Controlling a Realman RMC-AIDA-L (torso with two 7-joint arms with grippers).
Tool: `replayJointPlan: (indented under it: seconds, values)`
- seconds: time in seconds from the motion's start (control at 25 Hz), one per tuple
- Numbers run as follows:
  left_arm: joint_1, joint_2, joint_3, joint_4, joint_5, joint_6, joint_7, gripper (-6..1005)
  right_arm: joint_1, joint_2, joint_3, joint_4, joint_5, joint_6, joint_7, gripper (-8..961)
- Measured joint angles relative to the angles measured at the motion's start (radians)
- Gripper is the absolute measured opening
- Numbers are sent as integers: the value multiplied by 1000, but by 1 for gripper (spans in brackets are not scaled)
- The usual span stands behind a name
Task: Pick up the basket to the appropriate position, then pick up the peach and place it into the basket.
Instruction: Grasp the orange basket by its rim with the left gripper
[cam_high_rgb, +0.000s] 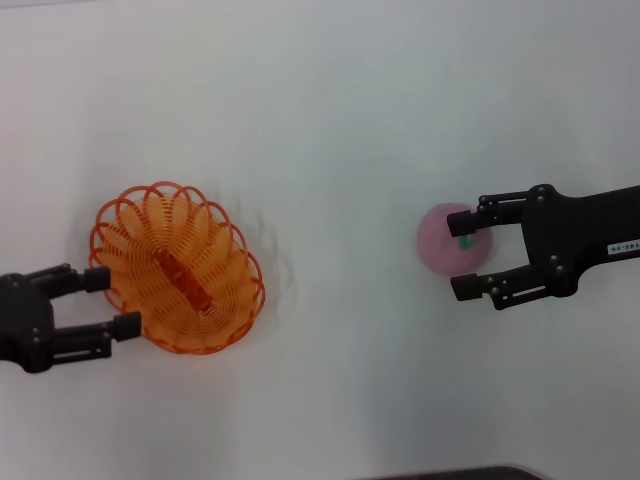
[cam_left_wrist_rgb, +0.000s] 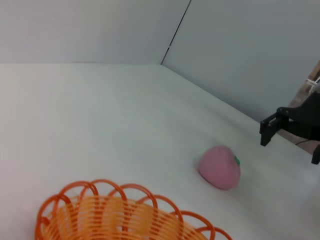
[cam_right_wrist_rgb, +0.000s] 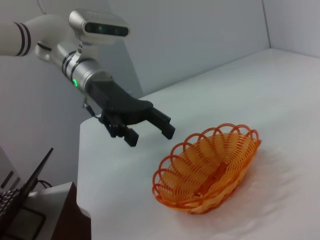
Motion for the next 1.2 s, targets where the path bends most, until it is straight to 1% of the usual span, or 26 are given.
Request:
replayJointPlan:
  seconds: [0.2,0.44,0.52,0.56,0.64,0.72,0.8,0.88,0.92,1.04,1.2]
  values:
    - [-18,3,0,88,-7,33,-81,858,3,1,0,0,1,0,0,848]
    - [-78,19,8,221,-2,63,-244,858,7,3,0,0,1,0,-6,848]
    - [-115,34,10,264,16,56,-329,858,7,5,0,0,1,0,-11,847]
    - [-128,39,10,273,21,56,-352,858,7,5,0,0,0,0,-14,847]
    - [-170,60,12,294,30,59,-421,858,7,7,1,0,0,0,-23,847]
    - [-205,75,26,306,40,57,-475,858,8,10,5,0,0,0,-28,847]
    - [-242,88,57,320,61,48,-529,858,10,13,7,0,0,0,-30,846]
    - [-280,93,100,342,106,30,-587,858,12,15,7,0,1,1,-33,846]
    - [-294,93,117,352,125,17,-610,858,12,16,7,0,1,1,-33,846]
    - [-337,89,208,387,213,-40,-699,859,13,16,7,0,1,2,-35,846]
    - [-383,81,355,394,354,-121,-811,859,9,16,7,0,2,2,-36,845]
